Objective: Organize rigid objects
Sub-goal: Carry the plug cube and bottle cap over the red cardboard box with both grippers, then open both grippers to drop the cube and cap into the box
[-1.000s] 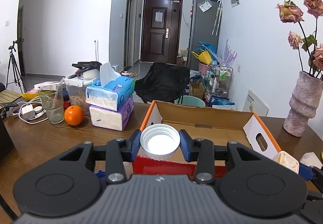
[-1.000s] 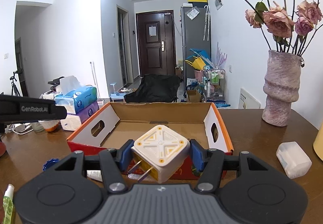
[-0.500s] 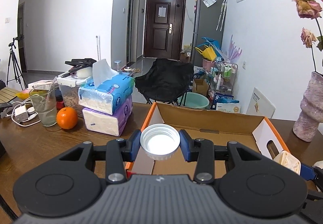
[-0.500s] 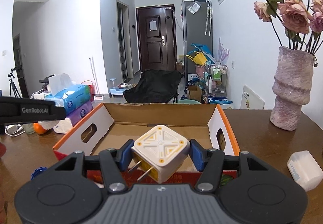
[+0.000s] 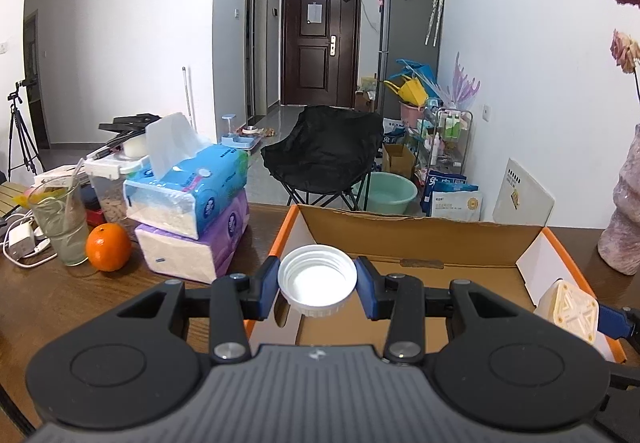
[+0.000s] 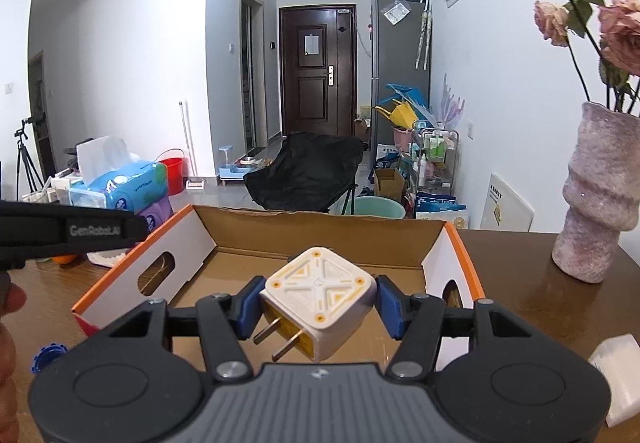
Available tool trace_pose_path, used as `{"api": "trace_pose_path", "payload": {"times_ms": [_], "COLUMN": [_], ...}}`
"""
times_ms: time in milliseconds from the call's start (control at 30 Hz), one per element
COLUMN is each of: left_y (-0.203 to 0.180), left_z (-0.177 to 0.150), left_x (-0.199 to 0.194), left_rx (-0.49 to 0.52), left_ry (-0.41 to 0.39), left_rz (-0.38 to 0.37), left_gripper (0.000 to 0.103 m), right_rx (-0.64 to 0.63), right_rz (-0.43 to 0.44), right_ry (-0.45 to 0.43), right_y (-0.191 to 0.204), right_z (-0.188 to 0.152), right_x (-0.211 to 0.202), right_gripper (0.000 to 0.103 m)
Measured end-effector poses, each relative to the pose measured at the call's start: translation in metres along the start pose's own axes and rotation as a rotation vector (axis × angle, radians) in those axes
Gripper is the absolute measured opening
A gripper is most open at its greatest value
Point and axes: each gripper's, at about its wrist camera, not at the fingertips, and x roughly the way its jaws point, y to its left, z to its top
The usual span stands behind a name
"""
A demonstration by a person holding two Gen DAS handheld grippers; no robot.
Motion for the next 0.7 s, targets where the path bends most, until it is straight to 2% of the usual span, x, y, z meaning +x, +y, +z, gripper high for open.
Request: {"api": "trace_pose_path", "payload": {"times_ms": [700], "left_y": [-0.013], "left_z": [-0.011], "left_x": [0.048], "left_rx": [0.057], "left_ry": [0.1], "left_rz": [-0.012], "left_gripper": [0.042], "right_rx": [-0.041], "right_rz": [-0.021], "right_ry": [0.07], "right_y": [0.006], "right_z": [0.001], "right_x": [0.04], "right_gripper": [0.058]}}
